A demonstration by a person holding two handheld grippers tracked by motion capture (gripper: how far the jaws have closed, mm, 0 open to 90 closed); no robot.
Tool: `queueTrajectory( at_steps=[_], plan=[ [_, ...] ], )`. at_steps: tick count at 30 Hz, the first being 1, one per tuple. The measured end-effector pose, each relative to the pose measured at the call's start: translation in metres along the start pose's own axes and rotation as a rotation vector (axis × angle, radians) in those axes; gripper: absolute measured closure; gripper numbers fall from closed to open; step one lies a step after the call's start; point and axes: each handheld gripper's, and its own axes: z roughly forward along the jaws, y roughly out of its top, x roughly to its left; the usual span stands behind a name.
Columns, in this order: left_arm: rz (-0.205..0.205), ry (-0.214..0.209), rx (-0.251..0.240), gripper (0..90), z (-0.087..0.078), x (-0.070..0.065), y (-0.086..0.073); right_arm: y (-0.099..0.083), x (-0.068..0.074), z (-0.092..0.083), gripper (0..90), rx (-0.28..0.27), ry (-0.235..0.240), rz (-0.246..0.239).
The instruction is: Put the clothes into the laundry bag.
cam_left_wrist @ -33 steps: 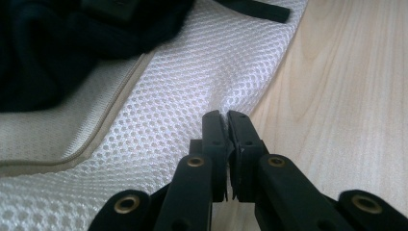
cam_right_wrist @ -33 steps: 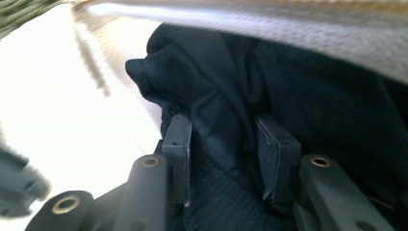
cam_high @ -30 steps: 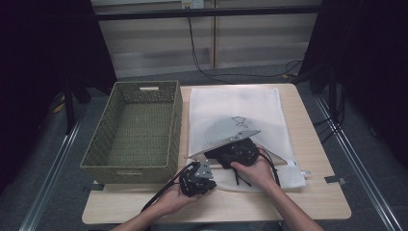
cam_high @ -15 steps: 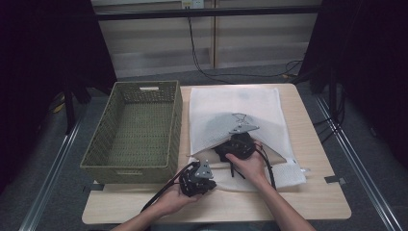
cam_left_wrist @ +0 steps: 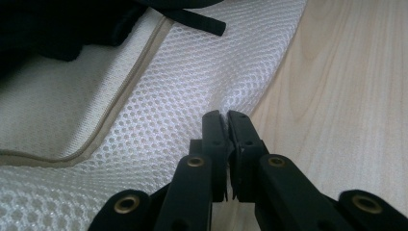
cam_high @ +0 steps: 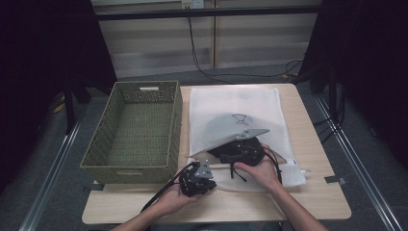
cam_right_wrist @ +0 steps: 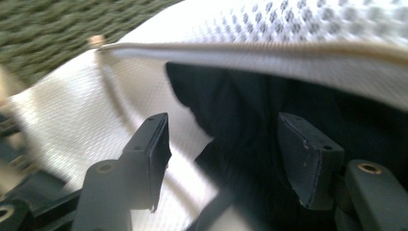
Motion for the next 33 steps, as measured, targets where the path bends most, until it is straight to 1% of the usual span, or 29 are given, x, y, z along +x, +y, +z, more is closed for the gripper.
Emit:
queueTrajectory(
  at_steps=[1, 2, 3, 4, 5, 7, 9, 10, 11, 12, 13, 15, 16, 17, 19, 21, 23, 24, 25, 26, 27, 29, 30, 31, 32, 33],
  plan=[
    [0.002, -0.001, 0.009, 86.9, -0.001, 0.0, 0.0, -0.002, 0.0, -0.005, 39.0, -0.008, 0.007, -0.003],
    [-0.002, -0.005, 0.0, 86.9, 0.0, 0.0, 0.0, -0.004, 0.0, -0.011, 39.2, -0.013, 0.012, -0.002],
    [-0.001, -0.005, 0.005, 86.9, 0.0, 0.0, 0.0, -0.006, 0.0, -0.016, 39.4, -0.019, 0.015, 0.0],
    [0.004, -0.003, 0.01, 86.9, -0.001, 0.001, 0.0, -0.007, 0.001, -0.02, 41.2, -0.025, 0.016, 0.004],
    [-0.003, -0.003, 0.007, 86.9, 0.0, 0.0, 0.0, -0.01, 0.001, -0.024, 43.1, -0.026, 0.018, 0.003],
    [-0.009, -0.003, 0.012, 86.9, -0.001, 0.0, 0.0, -0.016, 0.002, -0.029, 44.7, -0.016, 0.027, 0.002],
    [-0.004, -0.002, 0.017, 86.9, -0.001, 0.0, 0.001, -0.026, 0.003, -0.032, 47.1, -0.004, 0.04, 0.002],
    [-0.006, -0.005, 0.011, 86.9, -0.001, 0.001, 0.0, -0.032, 0.003, -0.032, 48.4, 0.008, 0.041, 0.002],
    [-0.008, -0.014, 0.002, 86.9, 0.0, 0.001, 0.0, -0.035, 0.003, -0.032, 48.5, 0.016, 0.047, 0.0],
    [-0.007, -0.015, 0.015, 86.9, -0.001, 0.001, 0.001, -0.038, 0.003, -0.032, 48.5, 0.026, 0.055, 0.002],
    [-0.003, -0.003, 0.015, 86.9, -0.001, 0.001, 0.001, -0.039, 0.003, -0.031, 48.4, 0.033, 0.06, 0.001],
    [0.0, -0.008, 0.009, 86.9, -0.001, 0.001, 0.001, -0.04, 0.003, -0.027, 48.0, 0.041, 0.074, -0.004],
    [-0.003, -0.006, 0.014, 86.9, -0.001, 0.001, 0.001, -0.04, 0.004, -0.024, 47.2, 0.049, 0.075, -0.007],
    [-0.007, -0.009, 0.006, 86.9, 0.0, 0.001, 0.0, -0.041, 0.005, -0.02, 46.5, 0.056, 0.082, -0.014],
    [-0.006, -0.006, 0.012, 86.9, -0.001, 0.001, 0.0, -0.041, 0.005, -0.014, 46.4, 0.078, 0.071, -0.03],
    [-0.006, -0.007, 0.01, 86.8, -0.001, 0.001, 0.0, -0.041, 0.004, -0.008, 48.2, 0.1, 0.056, -0.03],
    [-0.008, -0.011, 0.004, 86.8, 0.0, 0.001, 0.0, -0.042, 0.002, -0.002, 55.7, 0.112, 0.037, -0.032],
    [-0.008, -0.008, 0.004, 86.8, 0.0, 0.001, 0.0, -0.041, 0.001, -0.001, 58.9, 0.113, 0.02, -0.044],
    [-0.006, -0.005, 0.008, 86.8, -0.001, 0.001, 0.0, -0.04, 0.0, 0.0, 62.1, 0.112, 0.02, -0.029],
    [-0.006, -0.005, 0.011, 86.9, -0.001, 0.001, 0.0, -0.038, -0.001, 0.002, 66.9, 0.113, 0.012, -0.032],
    [-0.007, -0.004, 0.011, 86.9, -0.001, 0.001, 0.0, -0.036, -0.001, 0.003, 69.1, 0.115, 0.0, -0.038],
    [-0.006, -0.001, 0.015, 86.9, -0.001, 0.0, 0.001, -0.034, -0.001, 0.007, 74.3, 0.112, 0.008, -0.037],
    [-0.008, -0.003, 0.01, 86.9, 0.0, 0.0, 0.0, -0.032, 0.0, 0.009, 78.6, 0.115, 0.001, -0.043],
    [-0.01, -0.003, 0.007, 86.9, 0.0, 0.0, 0.0, -0.031, 0.0, 0.011, 80.5, 0.118, 0.007, -0.047],
    [-0.01, -0.01, 0.007, 86.9, 0.0, 0.0, 0.0, -0.029, 0.0, 0.013, 82.7, 0.123, 0.004, -0.043],
    [-0.009, -0.009, 0.008, 86.9, 0.0, 0.0, 0.0, -0.027, -0.001, 0.014, 86.0, 0.12, -0.011, -0.052]
  ],
)
